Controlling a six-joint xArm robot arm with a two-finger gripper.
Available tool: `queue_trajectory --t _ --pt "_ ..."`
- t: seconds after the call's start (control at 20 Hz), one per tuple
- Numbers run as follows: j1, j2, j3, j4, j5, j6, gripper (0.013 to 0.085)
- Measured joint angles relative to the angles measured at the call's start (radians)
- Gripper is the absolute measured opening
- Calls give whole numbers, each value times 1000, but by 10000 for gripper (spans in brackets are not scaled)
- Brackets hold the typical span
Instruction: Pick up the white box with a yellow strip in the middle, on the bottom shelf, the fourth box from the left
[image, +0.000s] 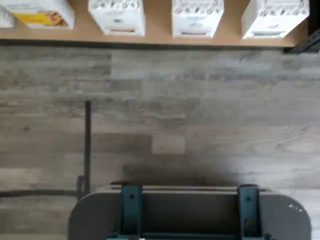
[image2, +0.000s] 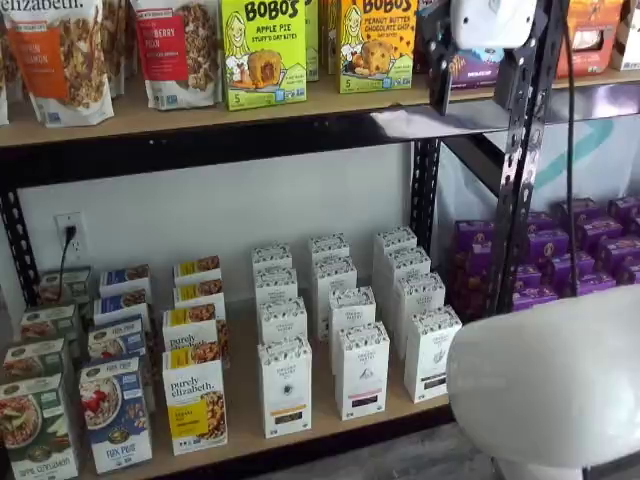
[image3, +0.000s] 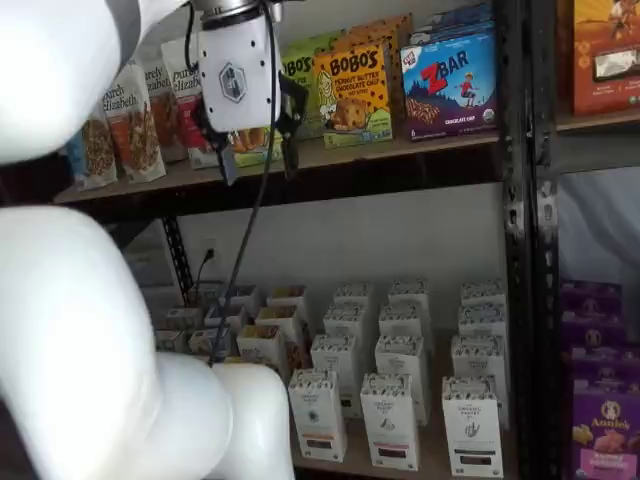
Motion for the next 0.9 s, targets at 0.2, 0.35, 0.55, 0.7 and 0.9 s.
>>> queue_trajectory --t 0.2,0.35,0.55,0.7,0.9 --pt "27 -2 88 -29 -124 20 850" --pt "37 5 150 -38 -211 29 850" --pt "64 24 236 -66 -323 58 850" --pt "86 42 298 -94 -410 86 850" --pt "90 90 357 -92 -506 96 850"
